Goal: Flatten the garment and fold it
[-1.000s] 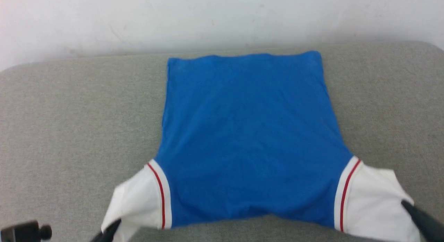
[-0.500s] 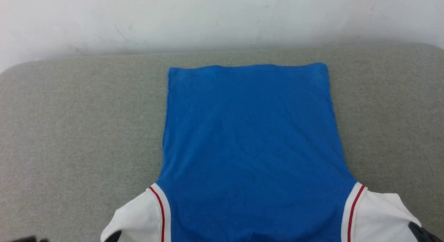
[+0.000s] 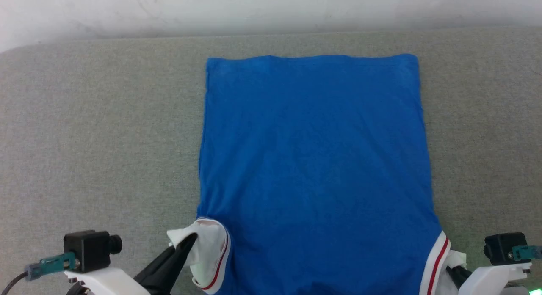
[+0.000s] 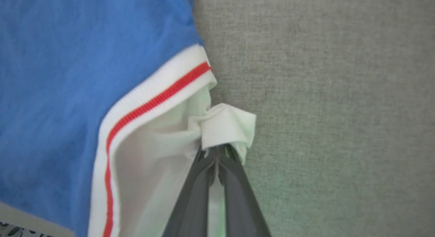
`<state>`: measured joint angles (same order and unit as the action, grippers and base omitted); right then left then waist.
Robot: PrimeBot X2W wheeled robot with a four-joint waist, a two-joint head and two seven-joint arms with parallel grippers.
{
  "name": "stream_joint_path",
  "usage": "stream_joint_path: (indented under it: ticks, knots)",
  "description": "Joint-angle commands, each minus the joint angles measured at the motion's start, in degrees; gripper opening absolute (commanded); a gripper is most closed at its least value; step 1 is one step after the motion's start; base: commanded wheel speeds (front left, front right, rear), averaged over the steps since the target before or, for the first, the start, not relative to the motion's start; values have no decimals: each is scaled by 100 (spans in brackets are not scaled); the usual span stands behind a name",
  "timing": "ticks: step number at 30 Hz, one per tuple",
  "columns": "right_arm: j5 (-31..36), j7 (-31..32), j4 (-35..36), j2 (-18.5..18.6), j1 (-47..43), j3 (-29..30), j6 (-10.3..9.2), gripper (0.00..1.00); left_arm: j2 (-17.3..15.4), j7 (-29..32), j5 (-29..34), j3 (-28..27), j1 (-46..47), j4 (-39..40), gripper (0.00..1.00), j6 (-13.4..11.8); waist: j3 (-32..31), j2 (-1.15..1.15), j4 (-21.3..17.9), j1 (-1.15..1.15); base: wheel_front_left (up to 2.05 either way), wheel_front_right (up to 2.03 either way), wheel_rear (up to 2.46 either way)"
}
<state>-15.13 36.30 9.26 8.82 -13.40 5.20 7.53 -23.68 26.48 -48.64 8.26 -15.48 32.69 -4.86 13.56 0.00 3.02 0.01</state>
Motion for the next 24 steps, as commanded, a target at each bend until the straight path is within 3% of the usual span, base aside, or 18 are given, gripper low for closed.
stream_joint_path:
  ticks: [1,2,3,4,5,8,11,16,20,24]
  knots:
    - [12,-48,-118,-13,87,-31,-4,0,14,3,56,7,84,-15,0,-28,2,0,10,-1,0,0,0]
    - [2,-133,-245,-29,138,-42,-4,0,22,-3,76,12,104,-21,0,-43,-19,0,0,-1,0,0,0]
    - [7,-223,-331,-28,177,-50,-4,17,25,-17,101,9,107,-21,0,-57,-48,0,-13,-1,0,0,0]
    - [-3,-323,-370,-47,205,-13,-4,45,24,-53,143,-7,99,-11,0,-73,-81,0,-26,-1,0,0,0]
    - [-11,-378,-358,-66,210,56,-4,100,31,-91,178,-25,82,3,0,-94,-113,0,-31,-1,0,0,0]
    - [-206,-256,128,-82,154,267,-4,100,22,-149,271,-42,-19,83,0,-140,-193,0,-24,-1,0,0,0]
    - [-529,205,1144,-42,245,628,-4,100,24,-200,317,-49,-141,210,0,-165,-173,0,-4,-1,0,0,0]
    - [-664,927,2412,356,1345,1240,-4,100,46,-315,403,-9,-136,376,0,-126,161,0,147,-1,0,0,0]
    - [-520,1326,2318,639,2821,1275,-4,100,81,-382,441,80,81,393,0,-26,603,0,343,-1,0,0,0]
    - [-93,1606,1407,633,4216,1034,-4,100,169,-445,408,192,347,336,0,82,1055,0,535,-1,0,0,0]
